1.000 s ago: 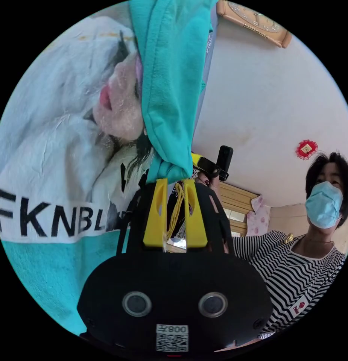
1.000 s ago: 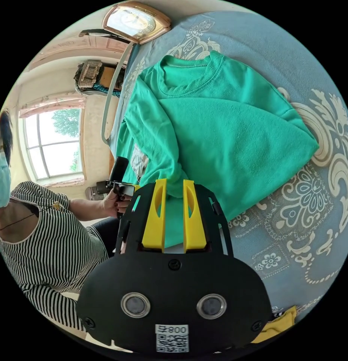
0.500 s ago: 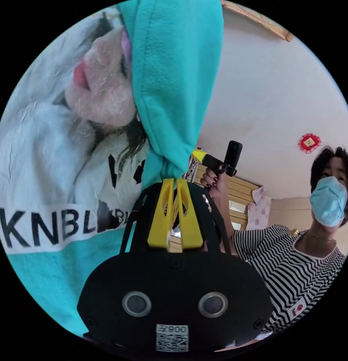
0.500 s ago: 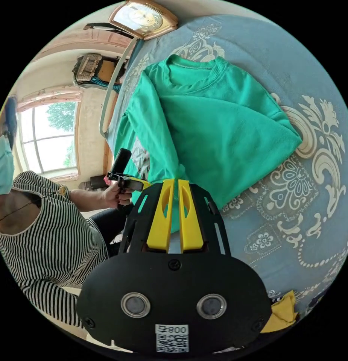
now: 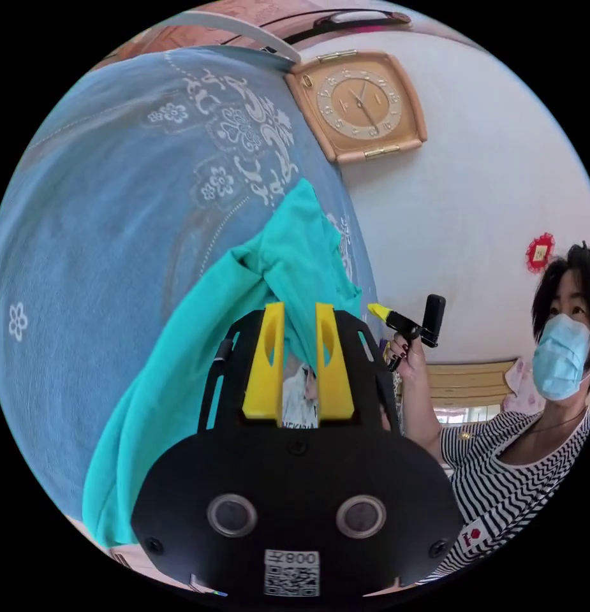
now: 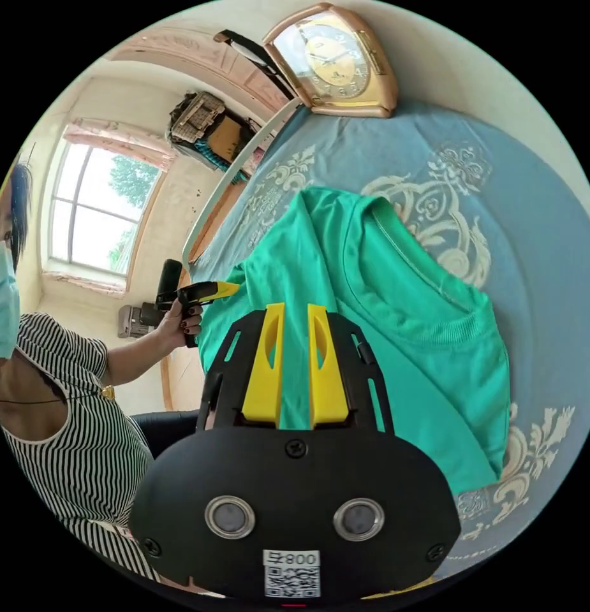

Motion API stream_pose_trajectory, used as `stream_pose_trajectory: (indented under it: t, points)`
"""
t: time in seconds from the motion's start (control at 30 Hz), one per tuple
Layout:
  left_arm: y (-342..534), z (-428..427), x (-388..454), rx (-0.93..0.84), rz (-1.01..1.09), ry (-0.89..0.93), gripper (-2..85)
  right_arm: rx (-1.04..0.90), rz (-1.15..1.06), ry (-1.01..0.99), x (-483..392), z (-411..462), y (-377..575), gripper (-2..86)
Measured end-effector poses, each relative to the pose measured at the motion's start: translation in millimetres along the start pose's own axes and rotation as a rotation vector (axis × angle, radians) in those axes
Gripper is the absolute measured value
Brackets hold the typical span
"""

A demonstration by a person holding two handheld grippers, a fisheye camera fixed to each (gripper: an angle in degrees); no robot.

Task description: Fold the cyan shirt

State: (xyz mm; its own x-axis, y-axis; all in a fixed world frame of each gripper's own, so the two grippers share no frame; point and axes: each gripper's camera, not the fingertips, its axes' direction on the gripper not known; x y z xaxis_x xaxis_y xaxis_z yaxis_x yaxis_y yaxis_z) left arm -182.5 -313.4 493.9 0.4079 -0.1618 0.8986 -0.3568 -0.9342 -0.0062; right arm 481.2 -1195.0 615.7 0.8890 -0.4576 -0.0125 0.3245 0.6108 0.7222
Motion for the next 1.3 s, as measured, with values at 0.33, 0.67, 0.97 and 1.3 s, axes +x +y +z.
stream_pose_trajectory:
  t: [0.33, 0.67, 0.97, 1.3]
  points:
    - [-10.3, -27.9, -40.5, 0.136, -0.191, 0.232, 3.2, -0.030, -0.102, 0.104, 10.5, 108.2, -157.9, 7.3]
    - [2.2, -73.7, -37.2, 0.134, -0.158, 0.216, 3.9, -0.048, -0.075, 0.127, 46.9, 157.9, -194.4, 6.2]
    - [-12.5, -112.1, -42.8, 0.164, -0.139, 0.312, 0.9, -0.043, -0.102, 0.119, 61.3, 166.8, -197.8, 1.2]
    - [-9.3, -150.4, -74.1, 0.255, -0.205, 0.349, 0.3, -0.125, -0.076, 0.091, 87.6, 203.2, -230.6, 1.1]
